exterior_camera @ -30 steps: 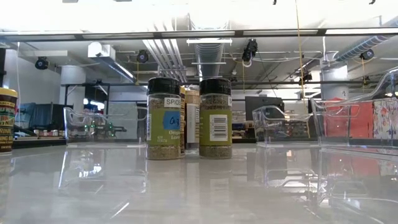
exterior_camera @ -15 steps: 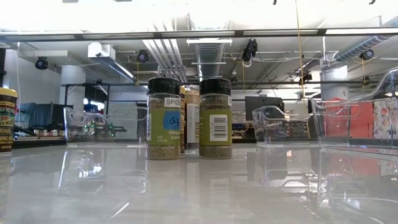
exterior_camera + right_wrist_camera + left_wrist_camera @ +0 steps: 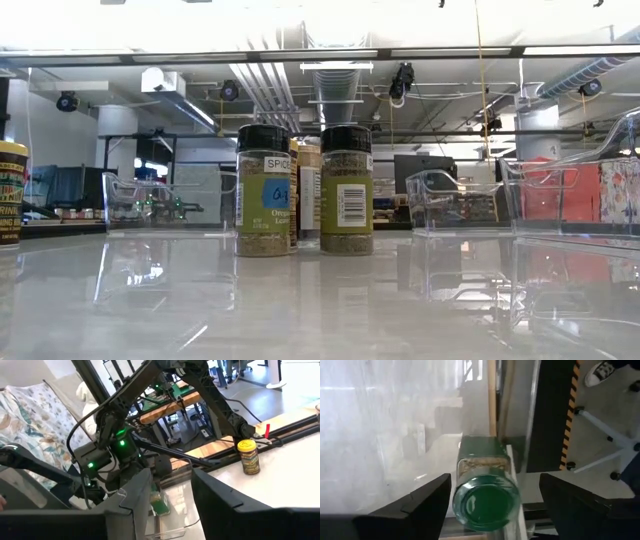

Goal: Sort spices by type
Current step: Adjust the bottom transparent bin on the table

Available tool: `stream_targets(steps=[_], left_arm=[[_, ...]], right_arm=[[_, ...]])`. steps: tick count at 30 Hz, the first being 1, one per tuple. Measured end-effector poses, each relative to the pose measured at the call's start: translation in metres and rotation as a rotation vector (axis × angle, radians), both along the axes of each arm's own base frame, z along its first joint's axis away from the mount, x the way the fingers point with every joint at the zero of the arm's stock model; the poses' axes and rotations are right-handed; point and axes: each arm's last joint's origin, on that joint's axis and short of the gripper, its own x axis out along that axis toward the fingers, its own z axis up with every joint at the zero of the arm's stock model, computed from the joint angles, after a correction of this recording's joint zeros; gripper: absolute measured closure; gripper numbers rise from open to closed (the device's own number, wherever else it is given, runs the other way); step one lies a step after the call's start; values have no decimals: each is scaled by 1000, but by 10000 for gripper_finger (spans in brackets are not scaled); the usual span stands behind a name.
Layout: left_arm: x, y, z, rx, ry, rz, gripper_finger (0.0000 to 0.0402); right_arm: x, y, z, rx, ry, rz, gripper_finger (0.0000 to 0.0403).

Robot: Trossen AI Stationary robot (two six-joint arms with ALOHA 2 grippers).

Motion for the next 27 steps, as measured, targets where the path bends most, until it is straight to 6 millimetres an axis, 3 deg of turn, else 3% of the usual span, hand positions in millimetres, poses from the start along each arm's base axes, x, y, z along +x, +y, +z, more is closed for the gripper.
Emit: stream_targets(steps=[11, 16, 22, 27], left_arm=[[12, -2, 39, 49, -307, -23, 114], [27, 22, 41, 201, -336, 16, 114], [50, 55, 24, 301, -293, 30, 114], [55, 87, 2, 311, -270, 77, 114]], right_arm=[[0, 0, 0, 10, 2, -1, 273], [-1, 3, 0, 47, 4, 2, 269], [-9, 13, -1, 61, 2, -14, 276], [-25, 35, 0, 59, -3, -15, 280]])
